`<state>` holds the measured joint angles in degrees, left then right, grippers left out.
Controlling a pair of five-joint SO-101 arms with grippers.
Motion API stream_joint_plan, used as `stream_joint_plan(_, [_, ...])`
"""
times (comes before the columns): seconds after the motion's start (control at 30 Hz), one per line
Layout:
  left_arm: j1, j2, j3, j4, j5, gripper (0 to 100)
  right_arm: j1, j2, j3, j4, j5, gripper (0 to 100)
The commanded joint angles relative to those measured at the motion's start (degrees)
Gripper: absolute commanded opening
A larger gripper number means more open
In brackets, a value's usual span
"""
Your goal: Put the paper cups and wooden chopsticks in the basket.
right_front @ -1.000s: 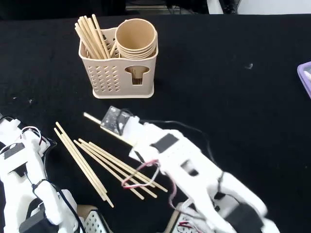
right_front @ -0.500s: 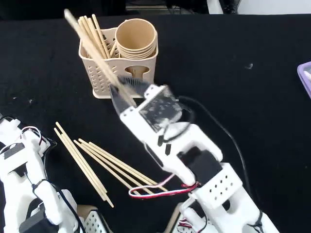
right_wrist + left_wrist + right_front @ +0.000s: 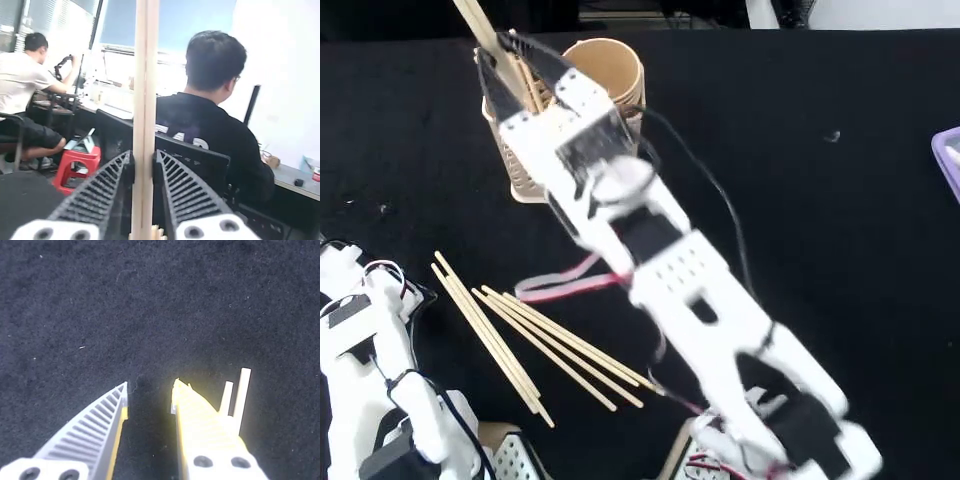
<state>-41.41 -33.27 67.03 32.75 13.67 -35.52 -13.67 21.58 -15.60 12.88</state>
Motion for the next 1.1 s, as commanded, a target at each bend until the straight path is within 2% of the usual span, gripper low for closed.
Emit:
stream_joint_plan(0.0, [0.7,-1.1,-2.1,-1.2,0.1,15,2.4,8.1,-10.6,-1.5,-0.5,1.1])
stream_joint_plan(0.2, [0.7,-1.1,-2.1,-1.2,0.1,15,4.1,19.6,-20.2,-1.3,-0.5,1.1])
stream_joint_plan(0.43, [0.7,-1.1,-2.1,-1.2,0.1,15,3.8,24.7,-20.5,-1.1,-0.5,1.1])
stream_joint_plan(0.53, [0.7,-1.1,-2.1,-1.2,0.0,15,3.7,25.8,-21.0,3.2,-0.5,1.2])
stream_joint_plan(0.63, [0.7,-1.1,-2.1,-1.2,0.0,15,2.7,25.9,-21.1,8.0,-0.5,2.0])
stream_joint_plan(0.77, [0.7,-1.1,-2.1,-1.2,0.0,15,2.5,25.5,-21.1,9.8,-0.6,11.4])
stream_joint_plan(0.93, [0.7,-1.1,-2.1,-1.2,0.0,15,2.5,21.1,-20.5,11.2,-0.6,8.4])
stream_joint_plan(1.07, [0.7,-1.1,-2.1,-1.2,0.0,15,2.3,13.8,-20.4,21.6,-0.6,8.3])
